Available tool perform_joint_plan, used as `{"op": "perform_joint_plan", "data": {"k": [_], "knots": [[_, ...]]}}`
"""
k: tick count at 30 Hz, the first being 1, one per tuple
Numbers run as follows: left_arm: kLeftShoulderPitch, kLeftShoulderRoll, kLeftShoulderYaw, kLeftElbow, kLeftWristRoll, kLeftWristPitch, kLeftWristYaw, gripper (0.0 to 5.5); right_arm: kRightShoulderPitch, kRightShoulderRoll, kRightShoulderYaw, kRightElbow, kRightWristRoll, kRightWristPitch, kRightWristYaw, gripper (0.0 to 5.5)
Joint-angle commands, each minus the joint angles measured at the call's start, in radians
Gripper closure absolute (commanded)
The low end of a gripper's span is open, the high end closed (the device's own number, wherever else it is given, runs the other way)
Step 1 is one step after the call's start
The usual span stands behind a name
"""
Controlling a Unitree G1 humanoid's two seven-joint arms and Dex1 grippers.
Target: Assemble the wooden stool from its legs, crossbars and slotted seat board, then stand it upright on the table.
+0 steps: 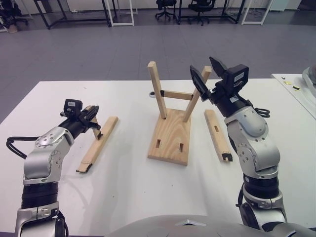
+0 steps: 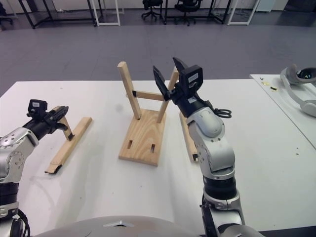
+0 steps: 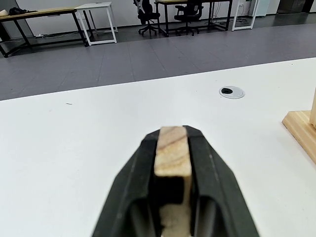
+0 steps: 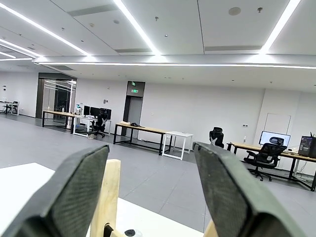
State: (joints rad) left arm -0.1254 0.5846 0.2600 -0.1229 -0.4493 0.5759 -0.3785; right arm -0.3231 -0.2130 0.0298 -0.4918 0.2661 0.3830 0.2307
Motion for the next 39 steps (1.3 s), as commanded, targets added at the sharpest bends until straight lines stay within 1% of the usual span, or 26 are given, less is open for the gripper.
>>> {"op": "perform_joint_plan", "data": {"k": [1,10,17,26,28,31,33,35,38,39], "knots": [[0.024,-0.013,-0.013,-0.029,0.012,0.08,0.029,5.09,0.008,0.0,0.004,-0.019,-0.011,0.013,-0.006,2.34],[0.004,-0.013,-0.001,-0.148,0.01,0.145,0.062,5.09,0.014,-0.001,0.007,-0.022,-0.015,0.012,-0.007,2.34],[-0.006,-0.033,-0.034,-0.075,0.075,0.063,0.056,5.09,0.008,0.004,0.008,-0.02,-0.013,0.013,0.0,2.34],[0.005,-0.084,-0.028,-0.027,0.113,-0.033,0.056,5.09,-0.004,0.001,0.013,-0.017,-0.007,0.016,0.011,2.34],[0.06,-0.121,-0.025,-0.018,0.122,-0.097,0.054,5.09,-0.006,0.002,0.013,-0.018,-0.007,0.014,0.012,2.34],[0.219,-0.231,-0.034,0.014,0.145,-0.353,0.033,5.09,-0.006,0.005,0.012,-0.018,-0.005,0.01,0.012,2.34],[0.291,-0.288,-0.033,0.053,0.162,-0.491,0.033,5.09,-0.009,0.007,0.011,-0.014,-0.002,0.008,0.013,2.34],[0.326,-0.308,-0.035,0.095,0.174,-0.566,0.026,5.09,-0.01,0.008,0.008,-0.015,-0.001,0.008,0.013,2.34],[0.322,-0.283,-0.047,0.142,0.184,-0.584,0.003,5.09,-0.014,0.01,0.005,-0.013,0.0,0.008,0.014,2.34],[0.315,-0.266,-0.057,0.151,0.188,-0.572,-0.011,4.73,-0.014,0.012,0.004,-0.013,0.002,0.007,0.013,2.34]]}}
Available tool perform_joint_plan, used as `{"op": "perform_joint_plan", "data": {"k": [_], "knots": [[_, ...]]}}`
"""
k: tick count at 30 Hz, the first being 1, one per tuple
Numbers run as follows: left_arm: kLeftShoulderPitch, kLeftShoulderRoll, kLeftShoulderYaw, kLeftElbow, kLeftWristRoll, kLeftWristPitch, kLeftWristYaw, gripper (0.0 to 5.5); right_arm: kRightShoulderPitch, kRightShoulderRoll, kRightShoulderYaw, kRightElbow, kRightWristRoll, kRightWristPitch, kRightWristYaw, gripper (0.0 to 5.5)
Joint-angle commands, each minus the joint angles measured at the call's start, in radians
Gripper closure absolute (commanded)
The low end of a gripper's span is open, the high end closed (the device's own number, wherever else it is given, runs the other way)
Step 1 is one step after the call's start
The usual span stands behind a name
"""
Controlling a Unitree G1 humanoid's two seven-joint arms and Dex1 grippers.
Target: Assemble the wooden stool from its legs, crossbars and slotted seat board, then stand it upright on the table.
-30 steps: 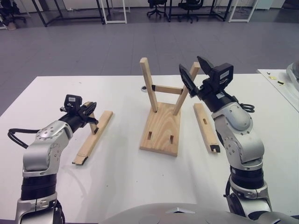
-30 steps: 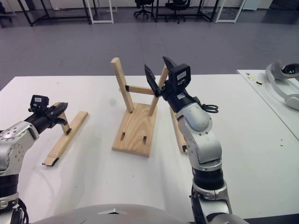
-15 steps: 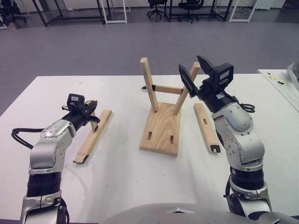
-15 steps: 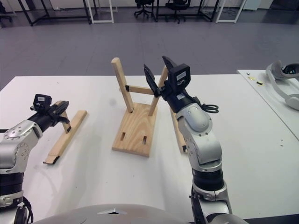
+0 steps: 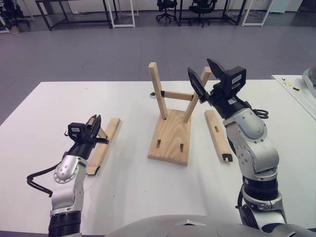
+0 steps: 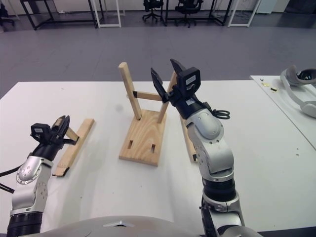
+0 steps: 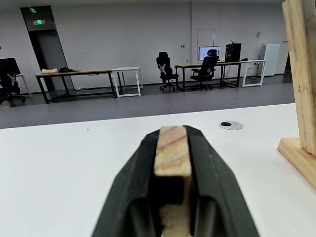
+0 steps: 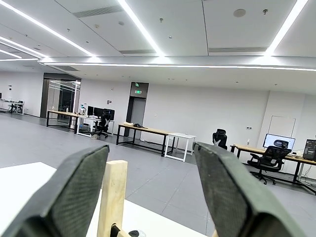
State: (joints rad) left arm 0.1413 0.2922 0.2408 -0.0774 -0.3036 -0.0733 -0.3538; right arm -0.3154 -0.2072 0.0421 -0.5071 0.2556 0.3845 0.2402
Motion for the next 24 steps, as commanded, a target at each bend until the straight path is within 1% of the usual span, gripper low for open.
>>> {"op": "perform_joint_plan", "data": {"k": [1,5,8,9,13,15,18,20,22,24], "knots": [[0.041,0.042,-0.047,0.112,0.051,0.082,-0.045,4.7,-0.02,0.009,-0.008,0.001,0.013,0.006,0.001,2.34],[-0.002,0.08,-0.048,0.114,0.057,0.141,-0.054,3.95,-0.008,0.016,-0.003,-0.005,0.013,0.005,-0.012,2.34],[-0.034,0.117,-0.04,0.119,0.072,0.181,-0.046,3.46,0.0,0.023,-0.001,-0.013,0.009,0.008,-0.022,2.34],[-0.038,0.134,-0.044,0.118,0.076,0.195,-0.057,3.39,0.003,0.025,-0.001,-0.015,0.007,0.009,-0.026,2.34],[-0.041,0.257,-0.091,0.076,0.076,0.309,-0.195,2.59,0.015,0.028,-0.004,-0.026,0.004,0.015,-0.043,2.34],[-0.05,0.334,-0.115,0.062,0.091,0.355,-0.268,2.32,0.02,0.03,-0.004,-0.029,0.001,0.015,-0.053,2.34],[-0.021,0.405,-0.162,0.008,0.121,0.397,-0.338,1.87,0.028,0.032,-0.005,-0.033,0.002,0.015,-0.064,2.34],[-0.003,0.46,-0.204,-0.009,0.184,0.449,-0.341,1.87,0.031,0.033,-0.007,-0.036,0.002,0.015,-0.07,2.34],[0.006,0.481,-0.222,-0.008,0.226,0.482,-0.332,1.87,0.03,0.033,-0.006,-0.035,0.002,0.016,-0.072,2.34],[0.018,0.49,-0.234,-0.016,0.23,0.52,-0.343,2.15,0.031,0.031,-0.006,-0.038,0.006,0.025,-0.075,2.34]]}}
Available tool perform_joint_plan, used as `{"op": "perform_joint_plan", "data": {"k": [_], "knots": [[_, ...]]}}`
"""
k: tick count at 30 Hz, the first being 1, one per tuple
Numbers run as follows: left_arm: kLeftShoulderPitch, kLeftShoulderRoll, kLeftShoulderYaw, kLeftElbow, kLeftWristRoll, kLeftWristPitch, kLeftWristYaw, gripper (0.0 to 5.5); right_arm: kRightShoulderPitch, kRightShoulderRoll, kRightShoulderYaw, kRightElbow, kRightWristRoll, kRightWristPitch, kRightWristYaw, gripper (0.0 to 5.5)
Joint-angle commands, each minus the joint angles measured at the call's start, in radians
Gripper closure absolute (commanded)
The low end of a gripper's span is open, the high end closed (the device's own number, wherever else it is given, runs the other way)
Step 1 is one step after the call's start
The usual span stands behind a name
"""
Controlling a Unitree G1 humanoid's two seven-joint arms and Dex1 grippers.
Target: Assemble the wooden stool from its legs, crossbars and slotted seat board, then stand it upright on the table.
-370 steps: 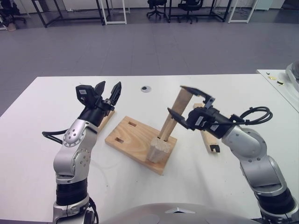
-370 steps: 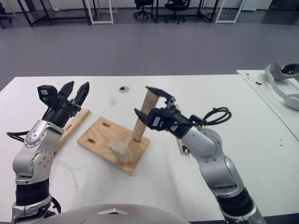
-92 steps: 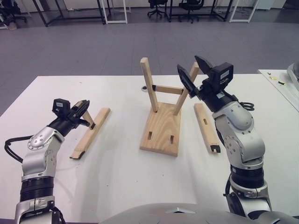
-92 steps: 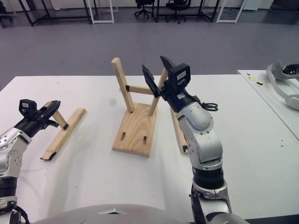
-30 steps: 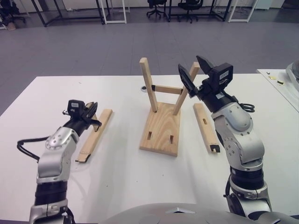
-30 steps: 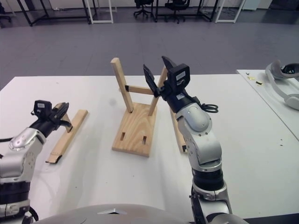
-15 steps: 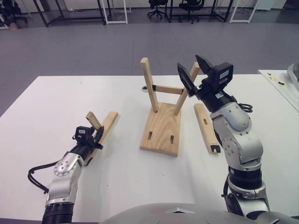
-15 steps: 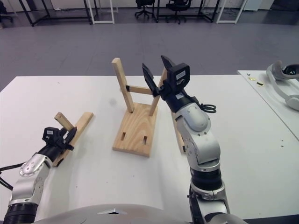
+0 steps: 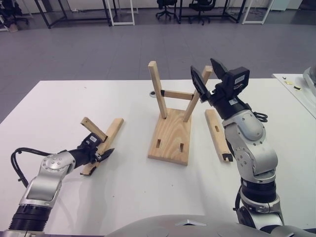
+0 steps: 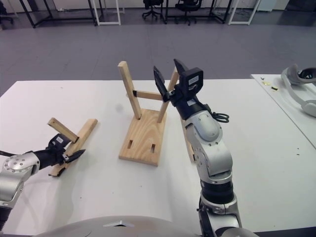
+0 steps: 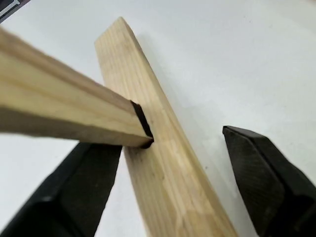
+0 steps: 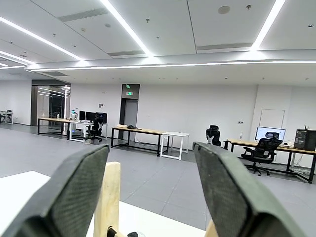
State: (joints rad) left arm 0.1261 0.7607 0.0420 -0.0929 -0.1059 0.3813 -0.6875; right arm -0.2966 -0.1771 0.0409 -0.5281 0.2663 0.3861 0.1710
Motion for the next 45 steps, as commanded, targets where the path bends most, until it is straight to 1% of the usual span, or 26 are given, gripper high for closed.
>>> {"op": "perform_joint_plan", "data": {"k": [1,3,4,6,9,10,13,14,18,20,21,23,27,32,36,39,45], "knots": [[0.039,0.026,-0.041,-0.004,0.038,0.076,-0.01,2.43,0.012,0.001,-0.005,-0.015,-0.001,0.03,-0.006,2.34],[0.042,0.031,-0.045,-0.005,0.041,0.092,-0.008,2.7,0.011,0.0,-0.008,-0.014,0.007,0.043,-0.006,2.34],[0.038,0.031,-0.046,-0.003,0.04,0.094,-0.006,3.0,0.012,0.0,-0.007,-0.015,0.007,0.046,-0.006,2.34],[0.033,0.03,-0.048,0.001,0.041,0.091,0.0,3.32,0.014,0.001,-0.003,-0.016,0.006,0.049,-0.005,2.34],[0.014,0.016,-0.046,0.01,0.034,0.064,0.004,3.33,0.011,0.003,-0.004,-0.008,0.01,0.052,-0.002,2.34],[-0.014,0.001,-0.035,0.02,0.014,0.051,0.0,3.33,0.011,0.016,-0.011,-0.005,0.038,0.08,-0.005,2.34],[-0.141,-0.057,0.048,0.007,-0.142,0.059,-0.052,3.34,0.007,0.07,-0.074,0.009,0.243,0.231,0.005,2.34],[-0.197,-0.063,0.083,-0.009,-0.211,0.081,-0.082,3.48,0.007,0.075,-0.099,0.011,0.318,0.279,0.017,2.34],[-0.419,-0.016,0.171,-0.071,-0.454,0.202,-0.219,3.5,-0.017,0.052,-0.198,0.032,0.614,0.444,0.059,2.34],[-0.476,0.01,0.195,-0.105,-0.545,0.272,-0.259,3.5,-0.044,0.029,-0.244,0.052,0.729,0.492,0.058,1.86],[-0.494,0.019,0.212,-0.135,-0.625,0.331,-0.279,3.5,-0.062,0.021,-0.268,0.063,0.803,0.509,0.056,1.69],[-0.533,0.002,0.236,-0.195,-0.814,0.456,-0.287,3.5,-0.104,0.001,-0.299,0.077,0.957,0.541,0.044,1.38],[-0.61,-0.08,0.224,-0.228,-1.048,0.58,-0.211,3.5,-0.154,-0.023,-0.302,0.109,1.124,0.547,0.013,1.32],[-0.616,-0.098,0.17,-0.236,-1.112,0.632,-0.2,3.5,-0.174,-0.042,-0.293,0.124,1.349,0.524,-0.023,1.32],[-0.616,-0.09,0.154,-0.212,-1.107,0.632,-0.209,3.5,-0.152,-0.119,-0.278,0.12,1.503,0.548,0.033,1.32],[-0.612,-0.087,0.153,-0.205,-1.1,0.628,-0.212,3.5,-0.136,-0.163,-0.263,0.136,1.517,0.542,0.064,1.32],[-0.615,-0.092,0.134,-0.239,-1.129,0.649,-0.214,3.5,-0.156,-0.172,-0.243,0.191,1.474,0.477,0.04,1.32]]}}
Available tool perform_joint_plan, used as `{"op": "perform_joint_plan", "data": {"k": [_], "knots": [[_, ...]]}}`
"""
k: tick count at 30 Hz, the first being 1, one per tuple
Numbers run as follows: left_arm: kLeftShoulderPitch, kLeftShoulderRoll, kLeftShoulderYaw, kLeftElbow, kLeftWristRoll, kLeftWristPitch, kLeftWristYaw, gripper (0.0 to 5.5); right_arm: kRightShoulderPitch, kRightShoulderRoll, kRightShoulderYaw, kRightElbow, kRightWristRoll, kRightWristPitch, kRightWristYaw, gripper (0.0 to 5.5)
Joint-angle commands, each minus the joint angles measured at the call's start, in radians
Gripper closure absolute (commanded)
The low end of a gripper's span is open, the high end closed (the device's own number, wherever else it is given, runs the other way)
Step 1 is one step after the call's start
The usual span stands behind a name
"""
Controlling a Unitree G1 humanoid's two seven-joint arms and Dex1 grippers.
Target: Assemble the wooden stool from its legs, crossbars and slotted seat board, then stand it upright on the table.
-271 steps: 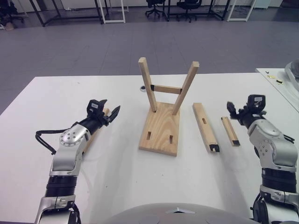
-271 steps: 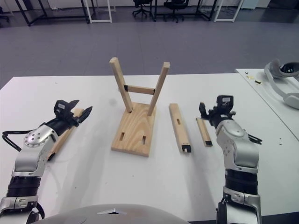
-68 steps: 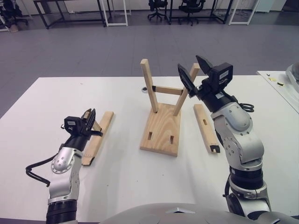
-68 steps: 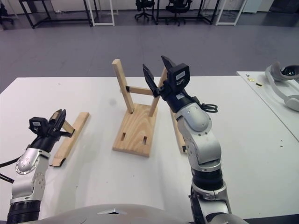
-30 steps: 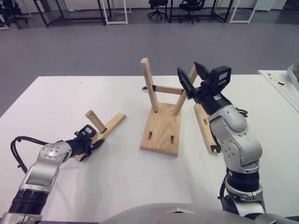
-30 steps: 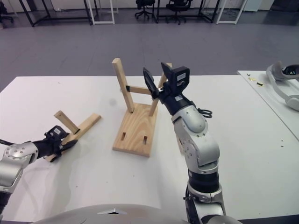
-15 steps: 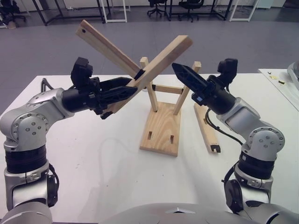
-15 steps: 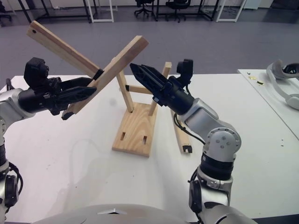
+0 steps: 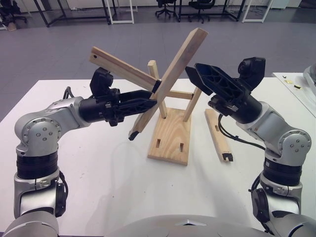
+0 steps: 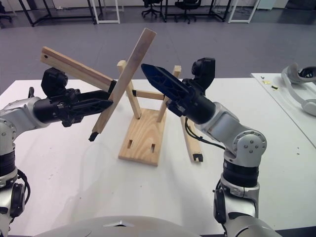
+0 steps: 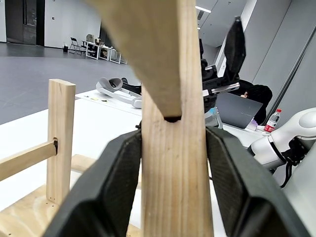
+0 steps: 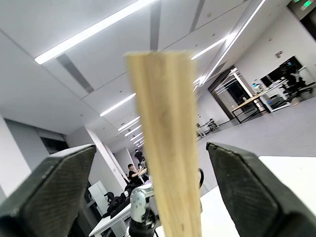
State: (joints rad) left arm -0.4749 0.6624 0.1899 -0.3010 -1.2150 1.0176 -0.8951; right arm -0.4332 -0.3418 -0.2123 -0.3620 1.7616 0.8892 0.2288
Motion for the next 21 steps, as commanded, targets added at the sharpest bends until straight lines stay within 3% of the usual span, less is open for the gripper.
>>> {"op": "perform_joint_plan", "data": {"k": [1,4,6,15,19,21], "knots": [[-0.015,0.005,-0.017,-0.037,-0.025,0.015,-0.006,3.5,-0.022,-0.008,0.012,0.03,-0.024,-0.033,-0.02,1.32],[-0.01,0.003,-0.036,-0.049,-0.032,0.026,-0.01,3.5,-0.034,-0.01,0.022,0.039,-0.019,-0.04,-0.014,1.32],[-0.011,-0.002,-0.049,-0.045,-0.025,0.029,-0.013,3.5,-0.041,-0.012,0.029,0.041,-0.011,-0.041,-0.008,1.59],[-0.003,-0.002,-0.066,-0.02,0.011,0.01,-0.005,3.5,-0.043,-0.015,0.041,0.043,-0.003,-0.045,-0.003,3.28],[0.004,-0.005,-0.063,0.016,0.069,-0.017,0.03,3.5,-0.045,-0.014,0.04,0.051,-0.019,-0.061,-0.014,3.29],[0.013,-0.013,-0.056,0.031,0.078,-0.015,0.053,2.83,-0.048,-0.012,0.037,0.055,-0.023,-0.067,-0.019,3.31]]}}
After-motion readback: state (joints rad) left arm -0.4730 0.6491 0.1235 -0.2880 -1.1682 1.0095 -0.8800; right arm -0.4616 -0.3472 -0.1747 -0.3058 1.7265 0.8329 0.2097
